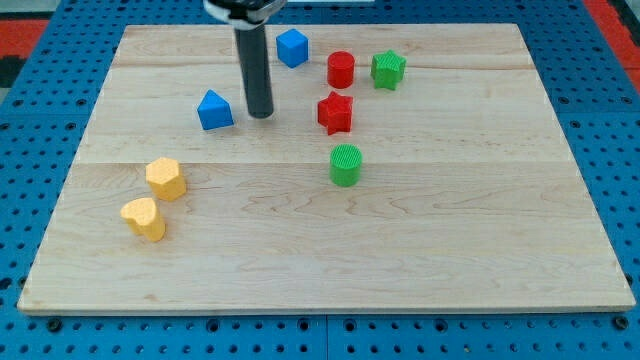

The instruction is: Move the blue triangle to the left side of the blue cube

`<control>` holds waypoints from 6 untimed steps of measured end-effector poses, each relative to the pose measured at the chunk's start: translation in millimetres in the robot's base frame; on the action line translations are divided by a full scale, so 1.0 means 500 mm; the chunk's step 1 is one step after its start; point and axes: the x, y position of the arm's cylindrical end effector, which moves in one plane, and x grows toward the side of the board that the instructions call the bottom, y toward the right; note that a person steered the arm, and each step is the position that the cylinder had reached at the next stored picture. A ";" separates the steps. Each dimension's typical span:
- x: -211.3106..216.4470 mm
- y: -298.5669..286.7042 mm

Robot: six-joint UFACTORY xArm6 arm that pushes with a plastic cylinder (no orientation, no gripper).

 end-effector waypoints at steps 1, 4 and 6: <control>0.030 -0.093; -0.158 -0.115; -0.192 -0.194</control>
